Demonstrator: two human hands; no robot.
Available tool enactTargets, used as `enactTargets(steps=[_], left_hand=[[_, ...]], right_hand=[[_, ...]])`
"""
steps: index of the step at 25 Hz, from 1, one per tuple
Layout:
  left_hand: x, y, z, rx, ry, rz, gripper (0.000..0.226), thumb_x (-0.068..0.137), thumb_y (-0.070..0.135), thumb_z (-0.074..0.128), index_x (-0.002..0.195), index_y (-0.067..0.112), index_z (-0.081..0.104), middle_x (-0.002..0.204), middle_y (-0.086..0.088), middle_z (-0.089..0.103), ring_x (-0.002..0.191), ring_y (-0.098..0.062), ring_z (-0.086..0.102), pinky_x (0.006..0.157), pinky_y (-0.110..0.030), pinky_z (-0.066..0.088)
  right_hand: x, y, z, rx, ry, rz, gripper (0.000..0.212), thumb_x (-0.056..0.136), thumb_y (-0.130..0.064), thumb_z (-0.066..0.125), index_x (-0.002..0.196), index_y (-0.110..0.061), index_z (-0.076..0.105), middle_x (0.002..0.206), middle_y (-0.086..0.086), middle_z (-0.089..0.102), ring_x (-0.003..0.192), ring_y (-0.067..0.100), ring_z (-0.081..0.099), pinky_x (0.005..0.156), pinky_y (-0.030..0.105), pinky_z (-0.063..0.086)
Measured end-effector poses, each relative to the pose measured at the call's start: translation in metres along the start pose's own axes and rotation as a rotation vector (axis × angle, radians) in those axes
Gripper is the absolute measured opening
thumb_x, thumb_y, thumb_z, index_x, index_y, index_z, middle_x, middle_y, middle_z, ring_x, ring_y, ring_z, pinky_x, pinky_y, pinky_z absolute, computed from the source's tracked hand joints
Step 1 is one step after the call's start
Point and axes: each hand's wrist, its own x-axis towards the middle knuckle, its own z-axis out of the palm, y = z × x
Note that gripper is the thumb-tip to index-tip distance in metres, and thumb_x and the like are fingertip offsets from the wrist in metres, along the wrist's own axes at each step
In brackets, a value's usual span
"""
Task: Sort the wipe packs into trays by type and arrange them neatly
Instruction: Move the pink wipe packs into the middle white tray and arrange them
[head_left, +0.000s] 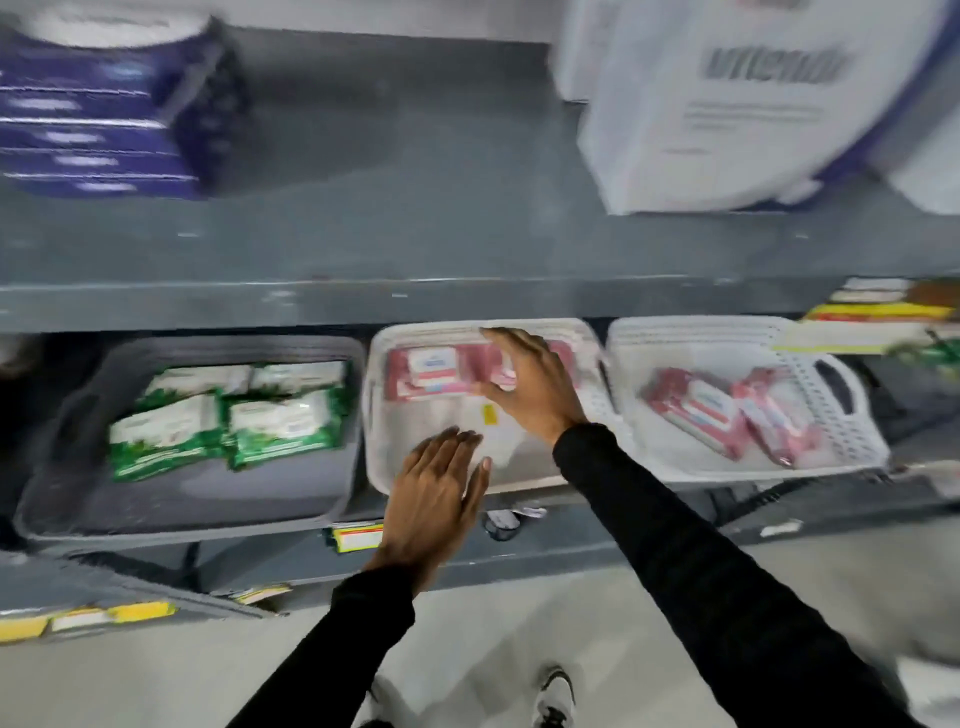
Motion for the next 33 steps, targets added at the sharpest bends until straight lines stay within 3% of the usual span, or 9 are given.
enactTargets(steps=[5,9,14,18,21,23,25,29,33], left_hand=[[0.028,0.088,0.071,0.007,-0.075,0.112,0.042,0.102,0.037,0.045,0.123,0.007,0.066,0.12,-0.01,0.072,0.116,-0.03,0.065,0.102,-0.038,0.043],[0.037,0.122,0.105,0.061,-0.083,0.143,0.043,0.103,0.038,0.043,0.119,0.007,0.069,0.113,-0.01,0.074,0.109,-0.031,0.068,0.097,-0.038,0.046],[0.037,0.123,0.113,0.125,-0.093,0.149,0.032,0.102,0.026,0.044,0.115,0.011,0.069,0.102,-0.006,0.074,0.091,-0.029,0.068,0.088,-0.038,0.05],[0.036,0.121,0.11,0.115,-0.109,0.153,0.028,0.104,0.024,0.045,0.116,0.011,0.067,0.104,-0.006,0.073,0.096,-0.028,0.066,0.091,-0.037,0.049],[0.032,0.112,0.102,0.093,-0.091,0.143,0.027,0.105,0.026,0.046,0.115,0.011,0.067,0.108,-0.005,0.073,0.102,-0.026,0.067,0.096,-0.036,0.049],[0.026,0.1,0.094,0.109,-0.084,0.127,0.028,0.106,0.026,0.044,0.115,0.012,0.066,0.109,-0.004,0.073,0.102,-0.025,0.067,0.095,-0.035,0.05],[0.019,0.085,0.084,0.133,-0.074,0.105,0.03,0.106,0.027,0.042,0.114,0.012,0.066,0.108,-0.004,0.073,0.101,-0.025,0.067,0.096,-0.035,0.05],[0.004,0.059,0.069,0.184,-0.068,0.029,0.029,0.105,0.025,0.041,0.113,0.013,0.067,0.105,-0.003,0.073,0.103,-0.027,0.067,0.099,-0.037,0.047],[-0.004,0.057,0.062,0.196,-0.097,0.015,0.031,0.105,0.025,0.04,0.111,0.014,0.068,0.103,-0.003,0.073,0.104,-0.027,0.066,0.098,-0.038,0.049]], right_hand=[[-0.056,0.145,-0.099,-0.169,0.025,0.359,0.075,0.075,-0.033,0.079,0.142,-0.02,0.049,0.141,0.01,0.055,0.129,0.034,0.048,0.105,0.044,0.041],[-0.077,0.217,-0.132,-0.306,-0.104,0.475,0.09,0.069,-0.052,0.081,0.143,-0.016,0.046,0.141,0.013,0.054,0.134,0.033,0.043,0.106,0.046,0.034],[-0.082,0.242,-0.124,-0.374,-0.235,0.451,0.088,0.073,-0.042,0.081,0.147,-0.019,0.04,0.152,0.01,0.042,0.144,0.028,0.029,0.111,0.05,0.021],[-0.084,0.231,-0.13,-0.146,-0.036,0.507,0.079,0.06,-0.036,0.077,0.134,-0.021,0.054,0.133,0.009,0.06,0.125,0.028,0.051,0.094,0.04,0.026],[-0.078,0.201,-0.133,-0.095,0.165,0.381,0.065,0.065,-0.031,0.078,0.126,-0.021,0.056,0.122,0.007,0.065,0.111,0.03,0.058,0.084,0.038,0.026],[-0.063,0.168,-0.123,-0.098,0.213,0.24,0.059,0.071,-0.025,0.079,0.125,-0.017,0.056,0.124,0.008,0.063,0.118,0.029,0.051,0.09,0.039,0.03],[-0.044,0.134,-0.104,-0.083,0.163,0.081,0.065,0.071,-0.024,0.078,0.131,-0.02,0.054,0.132,0.003,0.059,0.125,0.024,0.048,0.1,0.038,0.031],[-0.018,0.09,-0.043,-0.259,-0.016,-0.191,0.077,0.06,-0.003,0.078,0.132,-0.024,0.057,0.134,-0.003,0.061,0.118,0.021,0.058,0.091,0.032,0.026],[-0.011,0.08,0.008,-0.384,-0.167,-0.194,0.08,0.057,0.013,0.076,0.127,-0.021,0.056,0.127,-0.001,0.059,0.118,0.023,0.058,0.095,0.039,0.037]])
